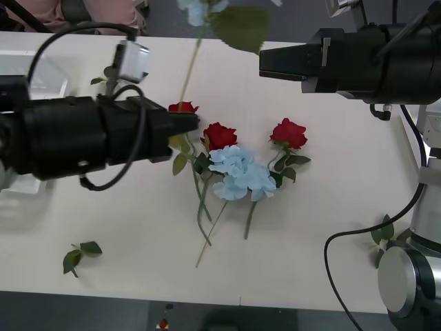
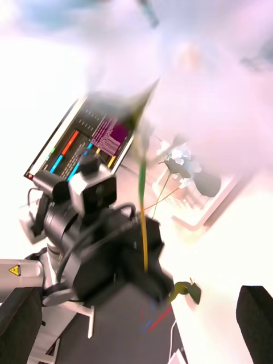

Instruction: Put the red flowers into the right box and the blue flowers into the left box

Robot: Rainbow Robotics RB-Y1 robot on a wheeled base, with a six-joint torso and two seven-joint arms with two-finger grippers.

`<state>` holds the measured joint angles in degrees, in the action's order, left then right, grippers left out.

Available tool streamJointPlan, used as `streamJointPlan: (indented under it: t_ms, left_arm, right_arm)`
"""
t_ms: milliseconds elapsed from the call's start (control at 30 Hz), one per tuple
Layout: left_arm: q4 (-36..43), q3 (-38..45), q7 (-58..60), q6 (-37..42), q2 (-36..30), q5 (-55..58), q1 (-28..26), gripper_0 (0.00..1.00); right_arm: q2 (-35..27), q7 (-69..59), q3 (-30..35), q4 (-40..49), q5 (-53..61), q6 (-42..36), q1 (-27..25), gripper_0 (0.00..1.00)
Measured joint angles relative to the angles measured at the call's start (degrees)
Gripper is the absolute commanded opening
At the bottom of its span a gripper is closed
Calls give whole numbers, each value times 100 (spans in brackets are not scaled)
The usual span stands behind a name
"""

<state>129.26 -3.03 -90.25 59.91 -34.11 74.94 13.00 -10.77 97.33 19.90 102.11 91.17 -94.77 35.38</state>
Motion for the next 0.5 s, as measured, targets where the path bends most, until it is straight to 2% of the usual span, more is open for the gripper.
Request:
streamJointPlan:
  t_ms: [167,267,367,500]
  left_arm:
    - [0,1127,0,51,-528,535,-676,0]
    - [-68,1822,0,460,-766,703,-967,0]
    - [-461,2398,0,805,-902,956,-1045,0]
    - [-1240,2771,0,894,-1008,1007,-1043,0]
  right_arm:
    - [0,0,0,0,0,0,0,100]
    - [0,0,0,0,0,0,0,100]
    - [-6,0,7,-31,-26,-16,-55,100]
    - [-144,0,79,-75,-228,-133,-128,100]
